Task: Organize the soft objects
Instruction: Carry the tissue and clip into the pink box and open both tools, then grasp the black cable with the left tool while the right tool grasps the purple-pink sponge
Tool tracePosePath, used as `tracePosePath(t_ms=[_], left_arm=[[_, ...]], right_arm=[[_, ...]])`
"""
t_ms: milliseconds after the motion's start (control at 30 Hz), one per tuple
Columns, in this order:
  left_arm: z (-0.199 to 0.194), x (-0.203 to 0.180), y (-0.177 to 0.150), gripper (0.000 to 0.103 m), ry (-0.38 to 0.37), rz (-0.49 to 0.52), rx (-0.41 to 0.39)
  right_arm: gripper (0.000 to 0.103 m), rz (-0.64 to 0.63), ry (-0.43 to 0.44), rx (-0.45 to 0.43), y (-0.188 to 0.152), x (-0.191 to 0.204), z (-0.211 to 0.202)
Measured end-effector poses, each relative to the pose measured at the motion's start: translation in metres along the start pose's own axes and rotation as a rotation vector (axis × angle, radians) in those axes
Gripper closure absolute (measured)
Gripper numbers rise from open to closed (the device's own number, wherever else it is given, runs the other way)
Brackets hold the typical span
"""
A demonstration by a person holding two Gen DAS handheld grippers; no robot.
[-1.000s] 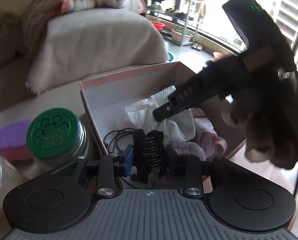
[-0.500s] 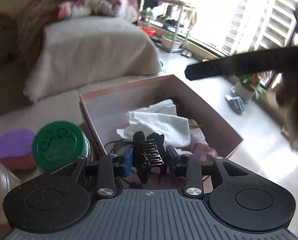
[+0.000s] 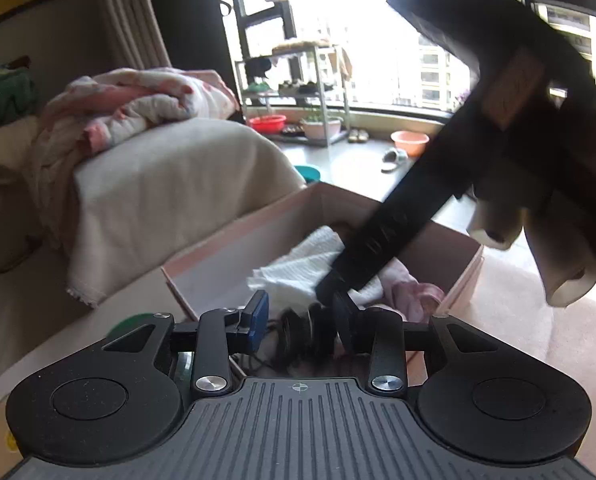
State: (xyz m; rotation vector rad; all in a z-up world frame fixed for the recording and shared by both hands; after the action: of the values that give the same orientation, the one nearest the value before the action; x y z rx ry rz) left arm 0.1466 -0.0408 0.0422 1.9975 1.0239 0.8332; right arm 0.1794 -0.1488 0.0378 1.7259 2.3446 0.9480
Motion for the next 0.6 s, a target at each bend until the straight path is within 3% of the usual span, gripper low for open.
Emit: tracePosePath(t_ms=[133,300,467,600], left_arm=[[-0.012,0.019,0.004,0.063,-0.019,-0.098,-0.019],[-0.048,0.074,0.002,0.063,-0.039,-0.352,-0.063],[-0.096,0.172,-0.031,0.063,0.136,-0.594,-0.116],[-0.114,0.240,-0.085,0.065,0.290,-0.753,-0.029]], right_arm=[[0.047,0.022,-0.052,-0.011,-0.006,-0.013,-0.001],[0.048,0.008,-0.067,-0.109,-0.003,-0.011,-0.032],[0.048,-0.095,-0.093,-0.227,0.006,0.016,-0.065],[0.046,-0.139,-0.074,-0.322,0.022,0.049,-0.080]])
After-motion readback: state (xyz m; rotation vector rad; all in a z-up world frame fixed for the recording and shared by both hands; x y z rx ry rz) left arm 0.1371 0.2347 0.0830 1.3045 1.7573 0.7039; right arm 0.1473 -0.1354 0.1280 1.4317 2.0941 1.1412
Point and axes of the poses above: each gripper's, at about its wrist camera, not at the fingertips, and z roughly the way its jaws point, x to its left, y to its top, the point moved 6 cm from there along z, roughly the way its jaws point, and after that the axes turned 8 degrees about y, right-handed, at the moved point
